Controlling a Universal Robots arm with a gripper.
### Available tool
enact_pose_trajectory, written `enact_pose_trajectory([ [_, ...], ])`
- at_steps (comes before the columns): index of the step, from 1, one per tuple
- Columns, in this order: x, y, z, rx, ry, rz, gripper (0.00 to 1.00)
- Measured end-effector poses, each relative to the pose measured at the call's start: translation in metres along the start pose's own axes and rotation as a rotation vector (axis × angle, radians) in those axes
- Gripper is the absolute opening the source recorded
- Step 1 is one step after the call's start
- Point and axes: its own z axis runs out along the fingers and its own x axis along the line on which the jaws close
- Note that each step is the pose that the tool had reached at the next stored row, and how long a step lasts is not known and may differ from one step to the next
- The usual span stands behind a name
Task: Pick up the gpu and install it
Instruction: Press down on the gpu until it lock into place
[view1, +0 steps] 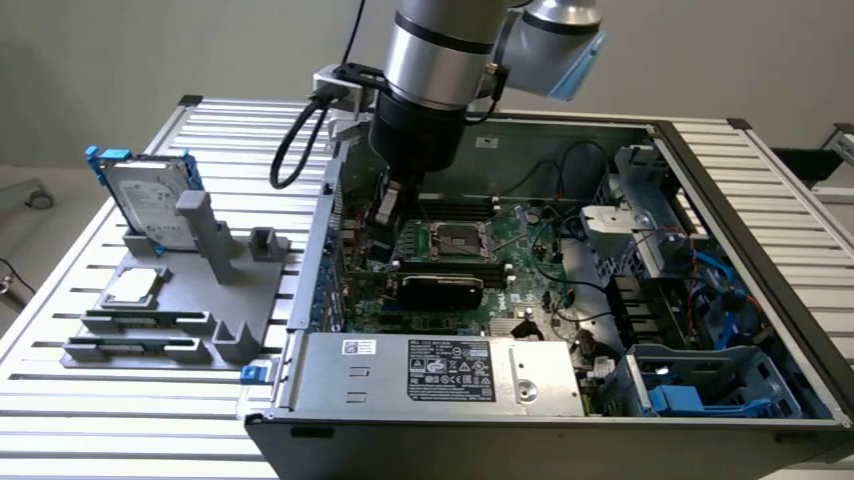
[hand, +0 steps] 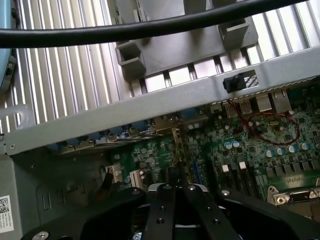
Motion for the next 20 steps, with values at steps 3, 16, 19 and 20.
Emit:
enact_pose_trajectory([
  [3,0.0001,-0.0005,-0.0001,0.053,-0.0123,-0.002,0.11],
  [16,0.0005,-0.0011,-0.0005,0.102,-0.0322,-0.006,0.11],
  [19,0.0005,-0.0011,-0.0005,0.1018,-0.0323,-0.005,0.11],
  [20,0.0005,-0.0011,-0.0005,0.1018,-0.0323,-0.005,0.11],
])
